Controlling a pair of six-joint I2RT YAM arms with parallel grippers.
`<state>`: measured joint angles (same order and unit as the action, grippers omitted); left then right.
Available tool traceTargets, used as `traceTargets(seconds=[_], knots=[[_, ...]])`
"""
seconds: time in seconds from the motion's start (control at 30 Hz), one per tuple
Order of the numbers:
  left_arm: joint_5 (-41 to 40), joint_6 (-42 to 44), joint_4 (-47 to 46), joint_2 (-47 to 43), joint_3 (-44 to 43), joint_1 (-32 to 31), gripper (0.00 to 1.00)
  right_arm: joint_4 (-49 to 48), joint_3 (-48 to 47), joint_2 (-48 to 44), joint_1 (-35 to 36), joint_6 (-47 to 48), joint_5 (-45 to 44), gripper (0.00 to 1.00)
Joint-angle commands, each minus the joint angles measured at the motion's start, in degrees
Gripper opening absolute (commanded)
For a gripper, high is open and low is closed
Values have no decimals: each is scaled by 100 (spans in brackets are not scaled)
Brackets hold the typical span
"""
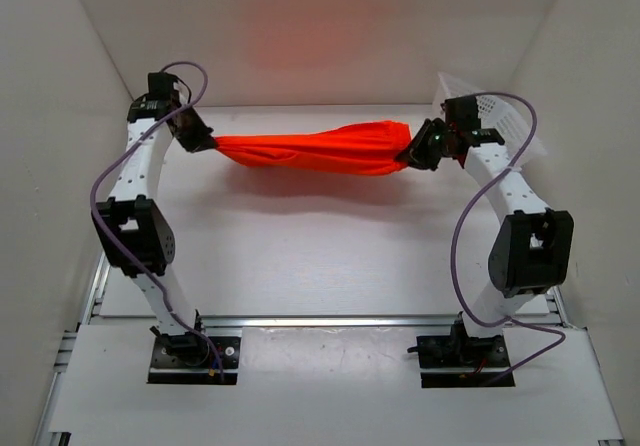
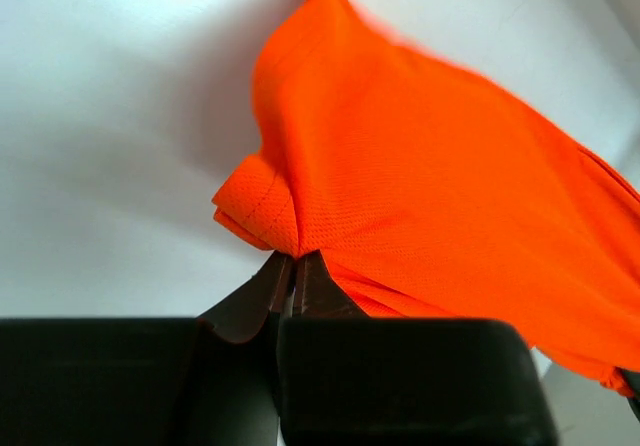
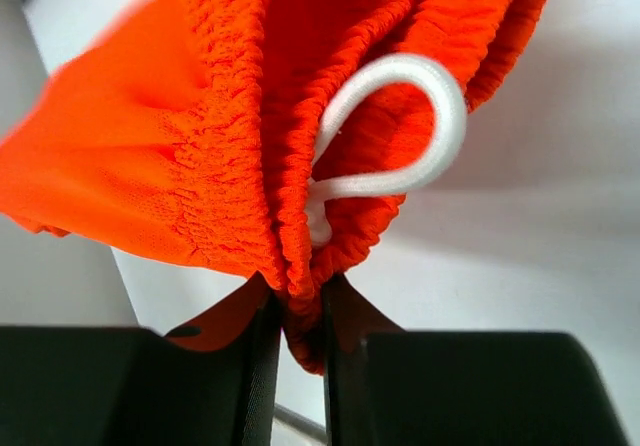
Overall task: Fold and stack the shorts
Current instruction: Fold the shorts
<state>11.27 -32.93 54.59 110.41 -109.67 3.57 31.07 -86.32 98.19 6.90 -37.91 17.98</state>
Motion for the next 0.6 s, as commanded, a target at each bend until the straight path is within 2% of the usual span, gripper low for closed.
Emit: traceTargets(seconds=[0.0,0.13,0.2,0.3,0.57], knots=[[-1055,164,-254,-809,1470,284,11,120,983,-554,-5,311,-532,0],[-1075,-161,-597,-1538,3273,398,11,-355,2765,-1020,233,127,-682,0],[-1004,-240,-738,-1680,3931,398,11,-609,3242,-1091,304,4,-734,0],[-1056,-293,-792,-1803,4129,338,11,-672,3701,-1144,356,3,-1032,0],[-1303,-293,-739,-2094,4261,337,11,-391,3711,-1320,356,3,-1358,0]])
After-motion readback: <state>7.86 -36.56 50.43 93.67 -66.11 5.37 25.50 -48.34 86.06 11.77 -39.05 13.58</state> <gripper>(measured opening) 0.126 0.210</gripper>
